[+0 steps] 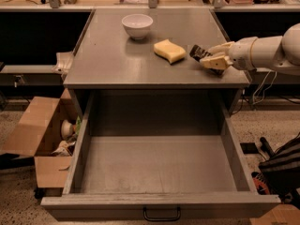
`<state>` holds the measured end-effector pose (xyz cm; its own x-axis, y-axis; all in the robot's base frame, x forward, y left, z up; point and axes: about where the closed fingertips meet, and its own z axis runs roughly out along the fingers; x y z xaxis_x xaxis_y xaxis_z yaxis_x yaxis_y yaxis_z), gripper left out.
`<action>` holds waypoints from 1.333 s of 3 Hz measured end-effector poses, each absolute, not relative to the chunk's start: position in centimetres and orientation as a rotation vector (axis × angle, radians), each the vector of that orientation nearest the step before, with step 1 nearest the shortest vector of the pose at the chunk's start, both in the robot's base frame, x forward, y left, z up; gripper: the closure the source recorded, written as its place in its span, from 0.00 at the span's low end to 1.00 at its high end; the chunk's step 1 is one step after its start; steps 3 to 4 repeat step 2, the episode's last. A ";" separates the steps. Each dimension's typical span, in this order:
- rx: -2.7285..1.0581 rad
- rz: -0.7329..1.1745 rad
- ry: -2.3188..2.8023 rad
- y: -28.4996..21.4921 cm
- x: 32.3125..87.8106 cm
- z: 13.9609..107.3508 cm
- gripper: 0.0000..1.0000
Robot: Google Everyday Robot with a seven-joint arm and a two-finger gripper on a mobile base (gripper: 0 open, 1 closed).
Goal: Pick rxbar chocolate from top drawer and place on counter
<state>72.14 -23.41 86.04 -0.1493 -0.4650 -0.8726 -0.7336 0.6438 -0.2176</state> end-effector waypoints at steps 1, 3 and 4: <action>-0.965 0.314 1.795 -23.4 72.1 86.0 0.06; -0.965 0.314 1.795 -23.4 72.1 86.0 0.00; -0.965 0.314 1.795 -23.4 72.1 86.0 0.00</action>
Offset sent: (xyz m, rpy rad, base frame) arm 0.0000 0.0000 0.0000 0.0000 0.0000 0.0000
